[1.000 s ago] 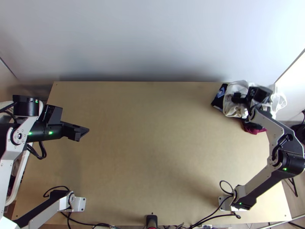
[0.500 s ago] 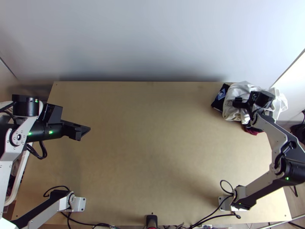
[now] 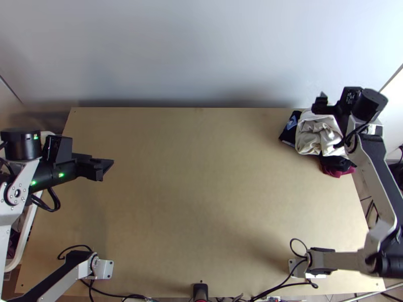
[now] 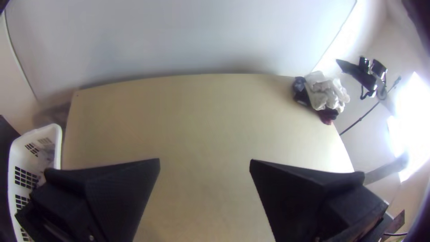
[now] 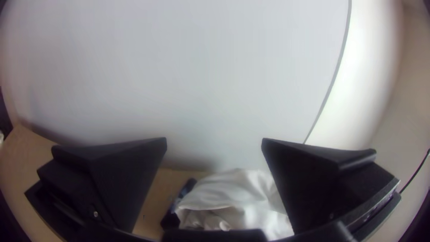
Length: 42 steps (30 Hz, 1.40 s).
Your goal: Fold the t-shirt
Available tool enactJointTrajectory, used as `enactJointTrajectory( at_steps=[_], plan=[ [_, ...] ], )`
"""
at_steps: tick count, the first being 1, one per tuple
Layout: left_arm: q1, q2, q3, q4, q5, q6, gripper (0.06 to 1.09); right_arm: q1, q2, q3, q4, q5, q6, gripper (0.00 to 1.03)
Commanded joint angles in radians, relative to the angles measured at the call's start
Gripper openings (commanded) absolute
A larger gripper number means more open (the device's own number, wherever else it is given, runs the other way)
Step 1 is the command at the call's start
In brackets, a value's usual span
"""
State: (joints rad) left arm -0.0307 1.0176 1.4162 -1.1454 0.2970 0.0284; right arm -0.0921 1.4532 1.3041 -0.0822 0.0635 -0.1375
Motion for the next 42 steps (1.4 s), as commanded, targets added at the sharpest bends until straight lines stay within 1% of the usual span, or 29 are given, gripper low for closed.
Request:
enactJointTrajectory(
  at_steps=[1, 3, 5, 9, 15, 17, 19, 20, 21, 22, 25, 27, 31, 33, 36, 39, 40, 42],
  plan=[
    [0.003, -0.103, -0.074, 0.104, -0.127, -0.027, 1.03, 0.161, -0.134, 0.024, -0.179, -0.005, 0.045, 0.98],
    [0.005, -0.159, -0.122, 0.157, -0.188, -0.025, 1.03, 0.186, -0.185, -0.040, -0.202, -0.005, 0.096, 0.98],
    [0.011, -0.218, -0.181, 0.219, -0.234, -0.027, 1.03, 0.209, -0.237, -0.126, -0.203, -0.005, 0.105, 0.98],
    [0.052, -0.301, -0.283, 0.237, -0.234, -0.027, 1.03, 0.235, -0.363, -0.295, -0.205, -0.005, 0.162, 0.98],
    [0.052, -0.487, -0.493, 0.282, -0.237, -0.012, 1.03, 0.341, -0.587, -0.503, -0.200, -0.004, 0.167, 0.98],
    [0.052, -0.539, -0.565, 0.296, -0.259, 0.001, 1.03, 0.376, -0.622, -0.563, -0.209, 0.019, 0.154, 0.98],
    [0.054, -0.599, -0.646, 0.331, -0.263, 0.005, 1.03, 0.407, -0.659, -0.632, -0.211, 0.107, 0.154, 0.98],
    [0.057, -0.625, -0.683, 0.342, -0.272, 0.005, 1.03, 0.413, -0.689, -0.674, -0.179, 0.165, 0.190, 0.98],
    [0.060, -0.651, -0.718, 0.348, -0.277, 0.005, 1.03, 0.414, -0.735, -0.733, -0.090, 0.210, 0.219, 0.98],
    [0.060, -0.669, -0.749, 0.348, -0.279, 0.005, 1.03, 0.414, -0.781, -0.779, -0.048, 0.216, 0.199, 0.99],
    [0.066, -0.718, -0.826, 0.351, -0.288, 0.024, 1.03, 0.443, -0.858, -0.852, -0.070, 0.217, 0.179, 0.99],
    [0.086, -0.743, -0.846, 0.411, -0.289, 0.027, 1.03, 0.459, -0.918, -0.914, -0.071, 0.223, 0.118, 0.98],
    [0.160, -0.757, -0.879, 0.510, -0.289, 0.051, 1.03, 0.462, -0.956, -0.956, -0.134, 0.260, 0.116, 0.98],
    [0.176, -0.780, -0.918, 0.564, -0.289, 0.054, 1.03, 0.450, -1.001, -0.996, -0.122, 0.262, 0.190, 0.98],
    [0.178, -0.843, -0.979, 0.579, -0.289, 0.056, 1.03, 0.448, -1.173, -1.057, -0.119, 0.272, 0.185, 0.98],
    [0.181, -0.915, -1.020, 0.569, -0.289, 0.056, 1.03, 0.456, -1.403, -1.105, -0.154, 0.269, 0.133, 0.98],
    [0.186, -0.959, -1.036, 0.567, -0.289, 0.053, 1.03, 0.462, -1.455, -1.105, -0.154, 0.271, 0.141, 0.98],
    [0.199, -1.025, -1.051, 0.561, -0.288, 0.056, 1.03, 0.466, -1.458, -1.099, -0.166, 0.271, 0.151, 0.98]
  ],
)
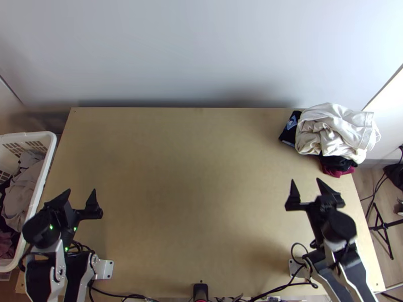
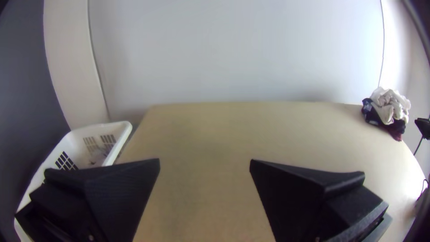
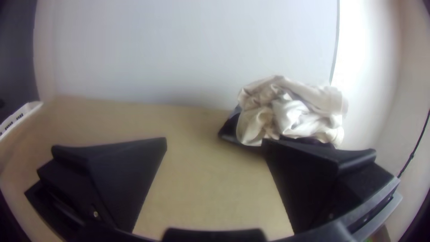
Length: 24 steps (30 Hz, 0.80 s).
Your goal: Fold the t-shirt
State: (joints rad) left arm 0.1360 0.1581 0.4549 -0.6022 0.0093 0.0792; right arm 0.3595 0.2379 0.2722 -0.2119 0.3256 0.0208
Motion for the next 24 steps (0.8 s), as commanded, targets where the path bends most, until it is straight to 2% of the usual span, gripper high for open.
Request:
enactJointTrajectory(
  at_steps=[1, 9, 15, 24],
  plan=[
    [0.033, -0.158, -0.090, 0.019, 0.000, -0.001, 1.03, 0.018, -0.241, -0.065, -0.043, 0.009, 0.001, 0.98],
    [0.040, -0.161, -0.110, 0.015, 0.000, -0.009, 1.03, 0.022, -0.241, -0.065, -0.046, 0.009, 0.014, 0.98],
    [0.051, -0.154, -0.203, 0.056, 0.000, -0.012, 1.04, -0.004, -0.241, -0.064, -0.046, 0.010, 0.013, 0.98],
    [0.065, -0.160, -0.200, 0.044, 0.000, -0.013, 1.04, -0.002, -0.241, -0.064, -0.046, 0.009, 0.013, 0.98]
  ],
)
